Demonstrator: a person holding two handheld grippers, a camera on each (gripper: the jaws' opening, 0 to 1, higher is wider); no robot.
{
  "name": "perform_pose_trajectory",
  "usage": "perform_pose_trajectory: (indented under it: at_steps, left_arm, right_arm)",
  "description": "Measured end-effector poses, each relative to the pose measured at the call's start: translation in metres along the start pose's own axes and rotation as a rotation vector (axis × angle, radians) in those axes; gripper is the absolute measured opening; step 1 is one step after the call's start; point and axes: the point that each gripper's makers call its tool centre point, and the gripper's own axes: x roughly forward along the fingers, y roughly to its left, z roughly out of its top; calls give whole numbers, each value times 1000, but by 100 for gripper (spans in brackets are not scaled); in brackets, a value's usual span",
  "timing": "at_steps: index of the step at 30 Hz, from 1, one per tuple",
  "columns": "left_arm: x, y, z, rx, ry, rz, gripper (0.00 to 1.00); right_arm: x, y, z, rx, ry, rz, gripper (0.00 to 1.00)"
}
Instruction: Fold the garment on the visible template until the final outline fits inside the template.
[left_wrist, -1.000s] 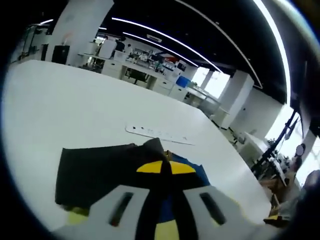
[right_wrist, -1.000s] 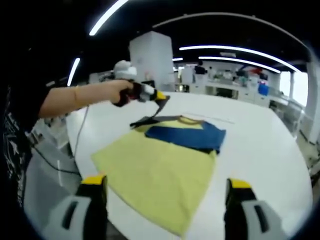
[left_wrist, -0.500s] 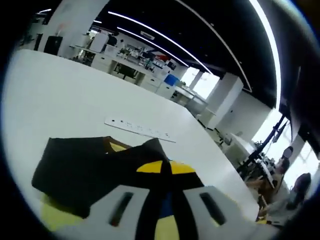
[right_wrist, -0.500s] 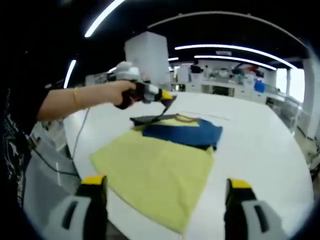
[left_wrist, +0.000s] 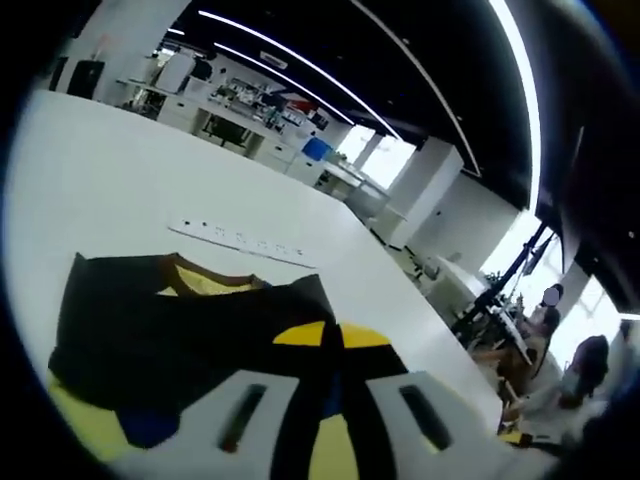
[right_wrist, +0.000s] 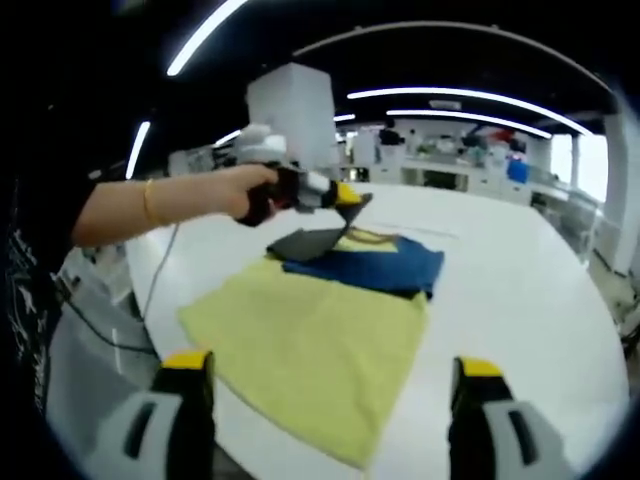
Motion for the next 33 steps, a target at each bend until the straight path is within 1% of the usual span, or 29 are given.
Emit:
perform_pose_trajectory:
  at_steps: [3,9,14,21,26,27,29,31,33]
  left_arm:
    - [4,-3,-8,0,18,-21,0]
    - [10,-16,-26,15,59,-61,0]
    - [13,-25,-36,14,76,-86,0]
    - [23,-24,-54,2,113,-88,0]
    - [25,-27,-62,-12,129,-77,0]
    - [26,-24,-64,-25,135,-69,0]
    - [29,-24,-70,-68,159,-77,1]
    - [30,-24,-75,-72,165,-73,2]
    - [30,-30,-79,-79,175,-97,2]
  right_arm:
    - [-1,-1,0,1,1,-4,99]
    - [-2,-3,-2,4,6,-9,99]
    - [-2,-3,-5,10,9,-11,99]
    - [0,-4,-6,15,10,-13,99]
    - [1,-6,-6,22,9,-16,99]
    - [1,-6,-7,23,10,-17,99]
    - [2,-8,-9,26,14,-15,99]
    - [3,-7,-9,28,15,-14,99]
    - [4,-6,-10,32,15,-9,99]
